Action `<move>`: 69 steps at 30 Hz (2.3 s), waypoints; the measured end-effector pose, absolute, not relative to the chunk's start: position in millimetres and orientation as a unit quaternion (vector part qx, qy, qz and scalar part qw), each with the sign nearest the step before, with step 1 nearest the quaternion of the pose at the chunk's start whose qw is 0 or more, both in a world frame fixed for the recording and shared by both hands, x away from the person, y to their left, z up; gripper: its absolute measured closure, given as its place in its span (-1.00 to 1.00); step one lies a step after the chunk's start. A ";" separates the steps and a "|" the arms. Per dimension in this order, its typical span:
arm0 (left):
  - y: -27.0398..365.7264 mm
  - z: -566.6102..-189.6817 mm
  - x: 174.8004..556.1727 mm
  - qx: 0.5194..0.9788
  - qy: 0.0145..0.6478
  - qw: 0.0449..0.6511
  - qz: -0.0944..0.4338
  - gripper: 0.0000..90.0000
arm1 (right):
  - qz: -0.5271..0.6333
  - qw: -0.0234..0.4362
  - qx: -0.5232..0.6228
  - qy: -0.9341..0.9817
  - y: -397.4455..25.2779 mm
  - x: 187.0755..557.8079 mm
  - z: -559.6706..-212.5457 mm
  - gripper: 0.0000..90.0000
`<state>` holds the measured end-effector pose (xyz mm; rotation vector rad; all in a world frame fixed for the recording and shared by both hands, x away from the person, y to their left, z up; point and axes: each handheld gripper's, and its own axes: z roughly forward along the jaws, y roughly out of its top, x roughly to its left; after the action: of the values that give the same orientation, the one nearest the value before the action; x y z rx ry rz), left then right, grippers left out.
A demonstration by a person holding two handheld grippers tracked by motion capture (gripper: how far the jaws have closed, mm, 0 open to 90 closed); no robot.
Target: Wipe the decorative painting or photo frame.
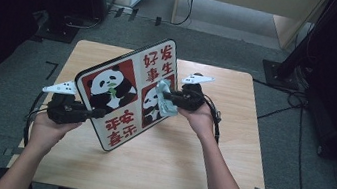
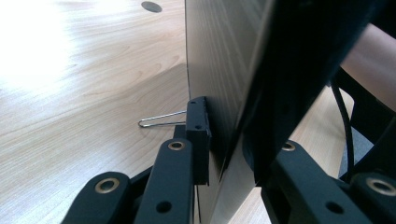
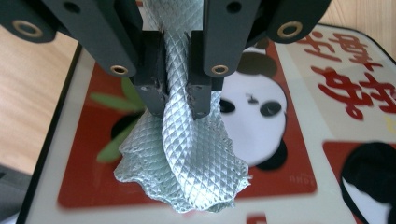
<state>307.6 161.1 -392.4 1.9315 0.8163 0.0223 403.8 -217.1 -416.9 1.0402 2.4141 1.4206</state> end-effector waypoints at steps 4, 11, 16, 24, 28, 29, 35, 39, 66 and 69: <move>161.1 -392.7 307.7 0.797 0.337 0.500 0.007 0.74 | 0.468 0.076 0.349 0.808 -217.3 400.7 -425.6 0.80; 161.2 -393.0 307.8 0.797 0.337 0.502 0.006 0.74 | 0.458 0.070 0.356 0.812 -217.6 398.0 -438.1 0.80; 161.2 -393.0 308.1 0.798 0.335 0.501 0.004 0.73 | 0.445 0.058 0.365 0.815 -218.9 397.1 -447.7 0.80; 161.0 -392.9 308.0 0.799 0.334 0.500 0.003 0.73 | 0.428 0.052 0.375 0.821 -220.5 394.5 -462.5 0.80; 160.9 -393.0 307.9 0.799 0.334 0.501 0.004 0.73 | 0.418 0.041 0.383 0.823 -220.9 393.7 -468.0 0.80; 161.0 -393.0 307.9 0.798 0.334 0.501 0.003 0.73 | 0.418 0.042 0.382 0.823 -221.0 393.5 -470.0 0.80; 161.1 -393.8 308.0 0.795 0.337 0.504 0.003 0.73 | 0.405 0.038 0.388 0.827 -222.5 391.8 -479.8 0.80; 160.9 -393.7 307.4 0.795 0.339 0.503 0.006 0.74 | 0.403 0.031 0.391 0.827 -224.5 391.6 -477.2 0.81; 160.7 -393.8 308.0 0.792 0.344 0.504 0.010 0.76 | 0.493 0.089 0.330 0.800 -215.6 385.4 -374.7 0.81; 160.7 -393.9 307.8 0.791 0.345 0.505 0.009 0.76 | 0.497 0.091 0.323 0.800 -210.2 385.3 -363.1 0.81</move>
<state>307.8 160.7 -393.9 1.9091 0.8335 0.0228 385.3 -210.2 -363.1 0.9615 2.3790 1.4762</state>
